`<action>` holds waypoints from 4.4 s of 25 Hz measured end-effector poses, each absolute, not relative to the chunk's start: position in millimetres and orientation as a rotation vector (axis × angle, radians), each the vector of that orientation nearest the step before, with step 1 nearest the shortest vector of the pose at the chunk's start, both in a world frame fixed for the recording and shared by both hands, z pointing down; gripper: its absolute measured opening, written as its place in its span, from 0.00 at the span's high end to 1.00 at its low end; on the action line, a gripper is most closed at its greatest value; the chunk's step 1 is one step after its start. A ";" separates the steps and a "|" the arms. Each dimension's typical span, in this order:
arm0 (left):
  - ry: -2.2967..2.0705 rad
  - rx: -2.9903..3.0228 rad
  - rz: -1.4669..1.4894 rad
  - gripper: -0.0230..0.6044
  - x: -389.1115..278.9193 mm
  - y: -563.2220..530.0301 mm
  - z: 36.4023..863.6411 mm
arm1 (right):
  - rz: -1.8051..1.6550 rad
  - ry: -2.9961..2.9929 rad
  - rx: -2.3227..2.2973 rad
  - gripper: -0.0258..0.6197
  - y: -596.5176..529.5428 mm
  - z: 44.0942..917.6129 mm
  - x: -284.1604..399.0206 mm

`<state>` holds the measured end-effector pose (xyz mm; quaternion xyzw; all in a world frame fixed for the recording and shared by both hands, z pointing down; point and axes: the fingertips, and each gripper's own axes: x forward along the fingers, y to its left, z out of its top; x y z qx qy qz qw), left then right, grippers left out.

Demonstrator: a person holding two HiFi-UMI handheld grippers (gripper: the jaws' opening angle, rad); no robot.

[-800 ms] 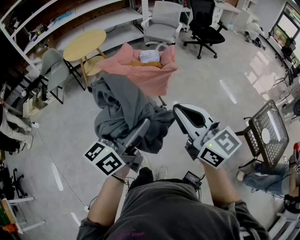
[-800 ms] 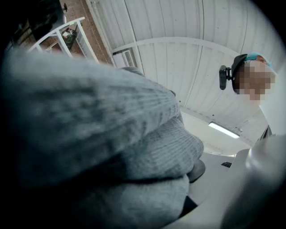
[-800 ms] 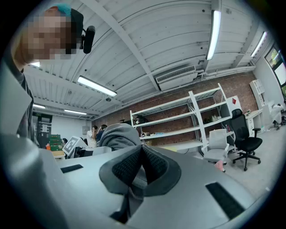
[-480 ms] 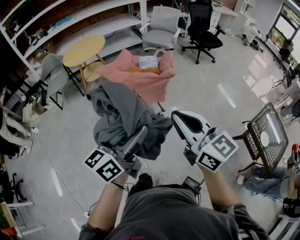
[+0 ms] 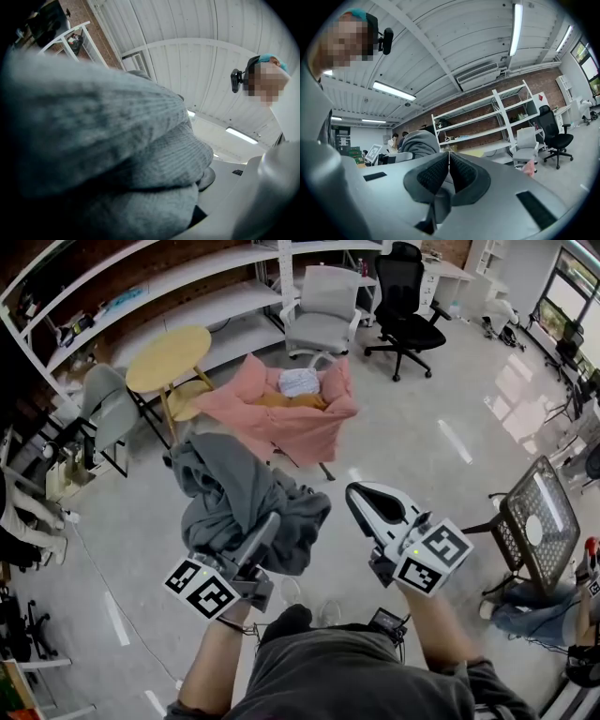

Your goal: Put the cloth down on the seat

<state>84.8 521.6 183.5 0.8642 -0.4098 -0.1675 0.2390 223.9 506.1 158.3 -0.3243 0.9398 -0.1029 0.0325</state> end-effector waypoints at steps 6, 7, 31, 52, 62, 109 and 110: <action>-1.084 2.362 -0.457 0.47 47.6 469.5 194.9 | -0.337 2.905 -1.032 0.93 458.9 168.4 185.9; -1.077 2.366 -0.453 0.47 41.5 460.5 195.7 | -0.341 2.904 -1.039 0.93 450.4 168.8 179.7; -1.028 2.358 -0.446 0.47 -50.3 299.6 200.8 | -0.377 2.887 -1.089 0.94 289.5 178.0 94.5; -1.119 2.277 -0.408 0.47 -9.7 33.2 217.4 | -0.490 2.919 -0.970 0.93 20.8 207.6 130.0; -1.131 2.201 -0.403 0.47 -11.6 -81.4 261.7 | -0.536 2.929 -1.028 0.93 -62.1 236.3 148.5; -1.017 1.375 -0.627 0.41 -183.5 -543.1 722.5 | -1.297 2.989 -1.160 0.93 -434.0 583.3 -45.0; -1.014 1.350 -0.658 0.39 -184.9 -542.0 721.5 | -1.307 2.986 -1.150 0.93 -434.7 586.2 -47.8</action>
